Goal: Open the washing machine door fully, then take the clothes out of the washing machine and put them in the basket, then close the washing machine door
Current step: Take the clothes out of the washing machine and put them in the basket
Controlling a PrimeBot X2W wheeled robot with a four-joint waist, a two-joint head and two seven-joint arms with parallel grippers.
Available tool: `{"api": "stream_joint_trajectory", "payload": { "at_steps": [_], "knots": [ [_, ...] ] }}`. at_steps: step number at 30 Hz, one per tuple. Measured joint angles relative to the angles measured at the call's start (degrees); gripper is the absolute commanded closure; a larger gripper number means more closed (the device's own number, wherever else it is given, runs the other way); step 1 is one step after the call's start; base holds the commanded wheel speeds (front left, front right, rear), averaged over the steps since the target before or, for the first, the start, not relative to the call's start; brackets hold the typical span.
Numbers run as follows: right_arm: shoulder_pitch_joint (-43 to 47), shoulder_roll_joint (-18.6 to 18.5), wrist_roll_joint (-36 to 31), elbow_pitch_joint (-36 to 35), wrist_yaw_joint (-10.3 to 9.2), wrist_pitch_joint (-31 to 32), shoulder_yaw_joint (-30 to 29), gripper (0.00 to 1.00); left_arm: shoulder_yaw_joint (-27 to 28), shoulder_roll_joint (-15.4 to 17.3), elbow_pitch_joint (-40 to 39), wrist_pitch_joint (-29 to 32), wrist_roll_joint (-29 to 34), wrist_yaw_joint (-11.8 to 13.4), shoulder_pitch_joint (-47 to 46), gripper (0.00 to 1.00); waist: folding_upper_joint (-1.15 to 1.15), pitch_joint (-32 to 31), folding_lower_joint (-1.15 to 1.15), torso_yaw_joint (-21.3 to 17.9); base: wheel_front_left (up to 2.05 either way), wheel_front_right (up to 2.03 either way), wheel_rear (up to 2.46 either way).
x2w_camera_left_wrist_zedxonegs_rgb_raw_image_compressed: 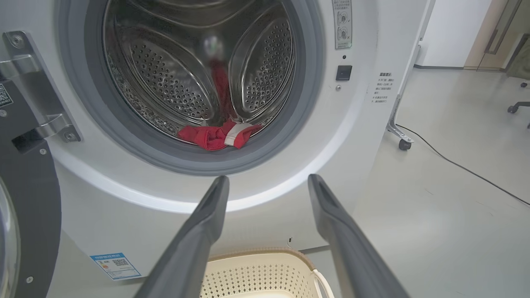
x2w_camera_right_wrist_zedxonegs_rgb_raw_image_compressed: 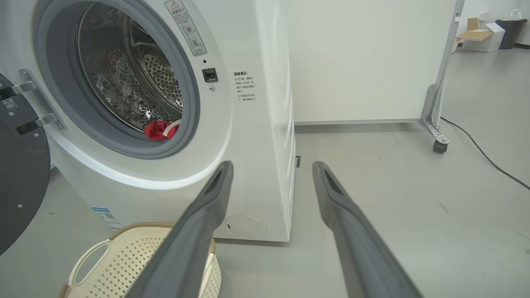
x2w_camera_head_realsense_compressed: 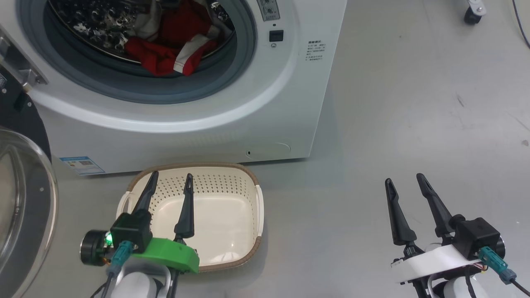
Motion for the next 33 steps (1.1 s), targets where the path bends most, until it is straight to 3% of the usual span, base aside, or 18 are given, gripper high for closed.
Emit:
{"api": "stream_joint_trajectory", "payload": {
  "at_steps": [8,20,33],
  "knots": [
    [-2.46,-0.01,-0.09,-1.72,0.44,0.00,0.91,0.00,-0.60,-0.05,3.16,3.21,-1.93,-0.11,-7.76,0.00,0.00,5.85,0.00,-1.34,0.00,0.00,0.00],
    [-7.65,-0.08,0.55,-4.19,0.66,0.00,2.68,0.00,1.97,0.04,6.82,9.39,-4.13,-2.35,-23.79,0.00,0.00,14.95,0.00,-4.87,0.00,0.00,0.00],
    [-14.86,-0.20,4.49,-4.99,1.05,0.00,4.37,0.00,6.69,6.81,10.83,21.52,-6.10,-3.79,-41.51,0.00,0.00,24.42,0.01,-9.38,0.00,0.00,0.00]
  ]
}}
